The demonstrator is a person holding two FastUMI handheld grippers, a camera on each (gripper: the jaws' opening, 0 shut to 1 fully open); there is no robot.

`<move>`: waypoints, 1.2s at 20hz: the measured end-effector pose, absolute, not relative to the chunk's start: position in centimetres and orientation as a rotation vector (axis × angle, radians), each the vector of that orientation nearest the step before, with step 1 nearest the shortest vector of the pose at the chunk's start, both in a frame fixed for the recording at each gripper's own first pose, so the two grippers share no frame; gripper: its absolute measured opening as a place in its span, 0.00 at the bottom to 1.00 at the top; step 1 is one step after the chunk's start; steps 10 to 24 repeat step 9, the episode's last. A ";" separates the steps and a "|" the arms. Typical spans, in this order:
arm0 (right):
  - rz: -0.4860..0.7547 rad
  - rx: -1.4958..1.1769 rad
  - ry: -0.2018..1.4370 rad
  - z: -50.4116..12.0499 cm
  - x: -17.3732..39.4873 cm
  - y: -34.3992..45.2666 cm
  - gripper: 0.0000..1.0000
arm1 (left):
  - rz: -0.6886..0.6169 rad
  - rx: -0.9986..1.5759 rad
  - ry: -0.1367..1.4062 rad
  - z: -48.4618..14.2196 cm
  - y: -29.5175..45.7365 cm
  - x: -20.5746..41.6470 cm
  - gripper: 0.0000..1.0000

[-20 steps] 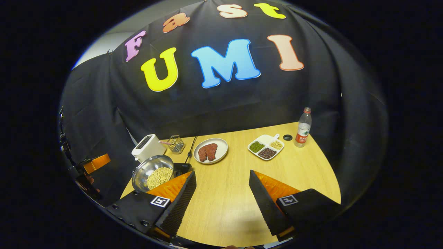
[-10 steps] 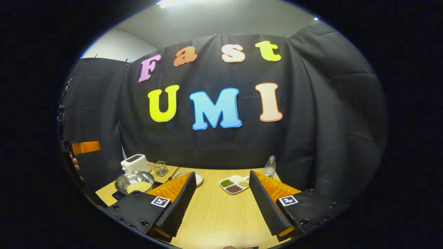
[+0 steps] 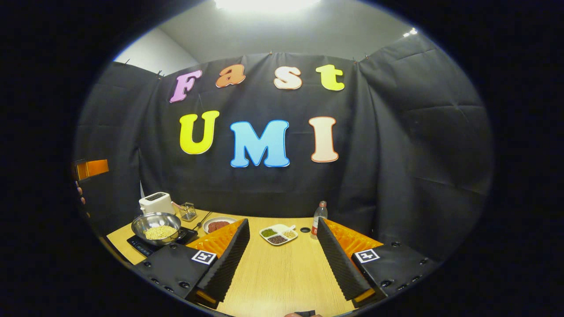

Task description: First push the handle of the pot to place it horizontally, then grasp the pot with both hands and set it on the induction cooktop.

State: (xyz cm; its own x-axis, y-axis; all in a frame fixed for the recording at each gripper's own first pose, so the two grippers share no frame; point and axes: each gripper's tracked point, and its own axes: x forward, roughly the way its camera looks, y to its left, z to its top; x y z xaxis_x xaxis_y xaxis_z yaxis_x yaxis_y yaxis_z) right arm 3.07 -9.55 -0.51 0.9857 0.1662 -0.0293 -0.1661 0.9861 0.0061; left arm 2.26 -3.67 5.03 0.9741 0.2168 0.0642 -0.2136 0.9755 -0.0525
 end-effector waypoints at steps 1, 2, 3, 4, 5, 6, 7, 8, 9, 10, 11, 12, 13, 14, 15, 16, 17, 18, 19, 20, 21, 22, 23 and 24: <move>0.165 0.006 0.029 -0.6 2.8 -8.7 0.98 | 0.209 -0.014 -0.074 4.9 -3.0 1.8 0.83; 0.166 0.007 0.031 -1.0 2.4 -7.8 0.98 | 0.195 0.019 -0.083 4.9 -2.8 1.4 0.83; 0.167 0.004 0.033 -1.3 2.0 -7.1 0.98 | 0.182 0.051 -0.093 4.9 -2.6 0.6 0.83; 0.172 0.000 0.040 -1.7 1.6 -6.1 0.98 | 0.172 0.071 -0.097 4.8 -2.4 0.2 0.84; 0.183 -0.005 0.048 -2.0 1.3 -5.2 0.98 | 0.160 0.078 -0.088 4.2 -2.4 -0.2 0.86; 0.197 -0.011 0.052 -2.1 0.9 -4.2 0.98 | 0.149 0.073 -0.077 3.8 -2.4 -0.6 0.83; 0.206 -0.016 0.053 -2.1 0.8 -3.5 0.98 | 0.141 0.057 -0.071 3.3 -2.4 -1.0 0.86; 0.209 -0.022 0.048 -2.0 0.6 -3.0 0.92 | 0.131 0.036 -0.064 3.0 -2.5 -1.1 0.86; 0.205 -0.027 0.042 -1.8 0.5 -2.7 0.92 | 0.126 0.016 -0.056 2.6 -2.3 -1.5 0.83; 0.205 -0.027 0.042 -1.8 0.5 -2.7 0.92 | 0.126 0.016 -0.056 2.6 -2.3 -1.5 0.83; 0.205 -0.027 0.042 -1.8 0.5 -2.7 0.92 | 0.126 0.016 -0.056 2.6 -2.3 -1.5 0.83; 0.205 -0.027 0.042 -1.8 0.5 -2.7 0.92 | 0.126 0.016 -0.056 2.6 -2.3 -1.5 0.83; 0.205 -0.027 0.042 -1.8 0.5 -2.7 0.92 | 0.126 0.016 -0.056 2.6 -2.3 -1.5 0.83; 0.205 -0.027 0.042 -1.8 0.5 -2.7 0.92 | 0.126 0.016 -0.056 2.6 -2.3 -1.5 0.83; 0.205 -0.027 0.042 -1.8 0.5 -2.7 0.92 | 0.126 0.016 -0.056 2.6 -2.3 -1.5 0.83; 0.205 -0.027 0.042 -1.8 0.5 -2.7 0.92 | 0.126 0.016 -0.056 2.6 -2.3 -1.5 0.83; 0.205 -0.027 0.042 -1.8 0.5 -2.7 0.92 | 0.126 0.016 -0.056 2.6 -2.3 -1.5 0.83; 0.205 -0.027 0.042 -1.8 0.5 -2.7 0.92 | 0.126 0.016 -0.056 2.6 -2.3 -1.5 0.83; 0.205 -0.027 0.042 -1.8 0.5 -2.7 0.92 | 0.126 0.016 -0.056 2.6 -2.3 -1.5 0.83; 0.205 -0.027 0.042 -1.8 0.5 -2.7 0.92 | 0.126 0.016 -0.056 2.6 -2.3 -1.5 0.83; 0.205 -0.027 0.042 -1.8 0.5 -2.7 0.92 | 0.126 0.016 -0.056 2.6 -2.3 -1.5 0.83; 0.205 -0.027 0.042 -1.8 0.5 -2.7 0.92 | 0.126 0.016 -0.056 2.6 -2.3 -1.5 0.83; 0.205 -0.027 0.042 -1.8 0.5 -2.7 0.92 | 0.126 0.016 -0.056 2.6 -2.3 -1.5 0.83; 0.205 -0.027 0.042 -1.8 0.5 -2.7 0.92 | 0.126 0.016 -0.056 2.6 -2.3 -1.5 0.83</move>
